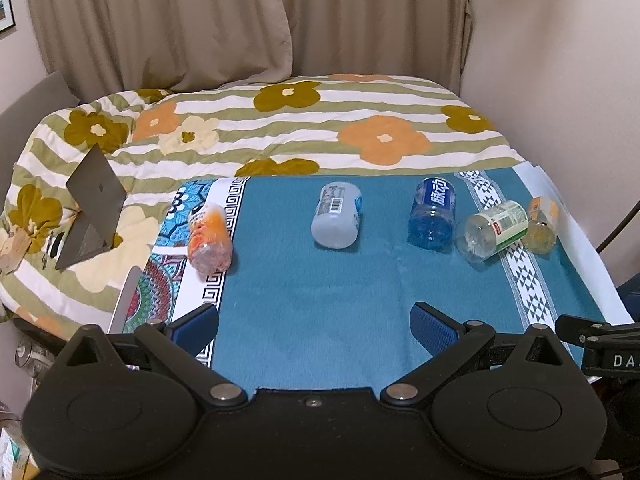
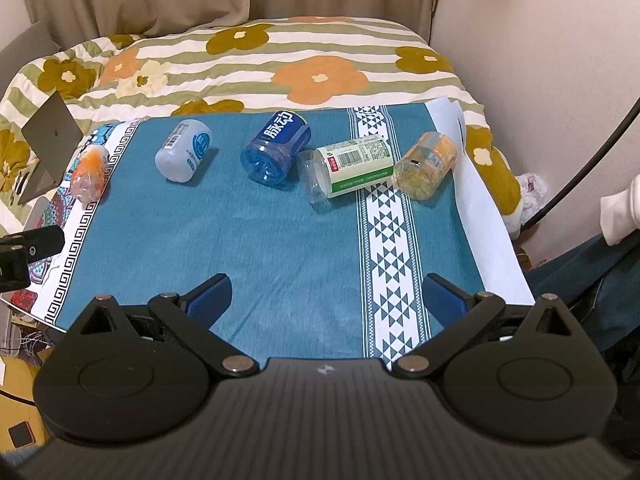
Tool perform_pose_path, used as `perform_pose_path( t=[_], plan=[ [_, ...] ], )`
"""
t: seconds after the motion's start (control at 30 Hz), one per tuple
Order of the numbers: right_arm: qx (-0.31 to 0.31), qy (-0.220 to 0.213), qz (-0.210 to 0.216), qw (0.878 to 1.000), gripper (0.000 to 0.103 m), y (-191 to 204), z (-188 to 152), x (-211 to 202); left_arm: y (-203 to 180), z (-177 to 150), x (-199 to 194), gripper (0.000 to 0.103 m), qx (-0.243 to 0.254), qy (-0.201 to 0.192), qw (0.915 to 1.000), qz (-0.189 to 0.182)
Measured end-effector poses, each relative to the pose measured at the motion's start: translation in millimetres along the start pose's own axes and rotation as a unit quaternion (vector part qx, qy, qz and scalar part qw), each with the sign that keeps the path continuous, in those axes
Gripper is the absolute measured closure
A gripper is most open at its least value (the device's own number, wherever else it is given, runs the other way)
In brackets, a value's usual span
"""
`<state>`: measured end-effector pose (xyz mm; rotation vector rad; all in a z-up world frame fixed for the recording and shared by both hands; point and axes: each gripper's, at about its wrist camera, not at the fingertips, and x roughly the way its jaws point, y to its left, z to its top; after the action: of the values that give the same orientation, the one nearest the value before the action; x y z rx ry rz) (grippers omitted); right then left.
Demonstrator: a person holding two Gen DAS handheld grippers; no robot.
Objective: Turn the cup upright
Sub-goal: 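Move the left gripper to the lying white cup and close on it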
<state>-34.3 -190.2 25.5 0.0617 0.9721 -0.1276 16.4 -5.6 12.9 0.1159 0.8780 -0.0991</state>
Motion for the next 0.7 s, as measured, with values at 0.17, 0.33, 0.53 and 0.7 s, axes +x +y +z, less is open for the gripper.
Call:
perform_pose_path(
  t=[0.17,0.33,0.53,0.7],
  plan=[
    [-0.006,0.002,0.005,1.0,0.0,-4.2,14.5,4.2,0.2,25.2,14.0,0.0,0.008,0.01,0.9999,-0.011],
    [-0.012,0.008,0.011,1.0,0.0,-8.5,29.9,19.7,-1.0,55.8,48.2,0.0,0.019,0.027,0.9994,-0.007],
    [-0.018,0.026,0.017,0.999,0.0,-14.3,43.8,53.9,-4.6,91.5,103.9,0.0,0.035,0.059,0.9977,-0.008],
    [-0.016,0.048,0.024,0.998,0.0,-18.9,49.7,87.7,-11.4,111.1,150.8,0.0,0.053,0.086,0.9948,-0.012]
  ],
)
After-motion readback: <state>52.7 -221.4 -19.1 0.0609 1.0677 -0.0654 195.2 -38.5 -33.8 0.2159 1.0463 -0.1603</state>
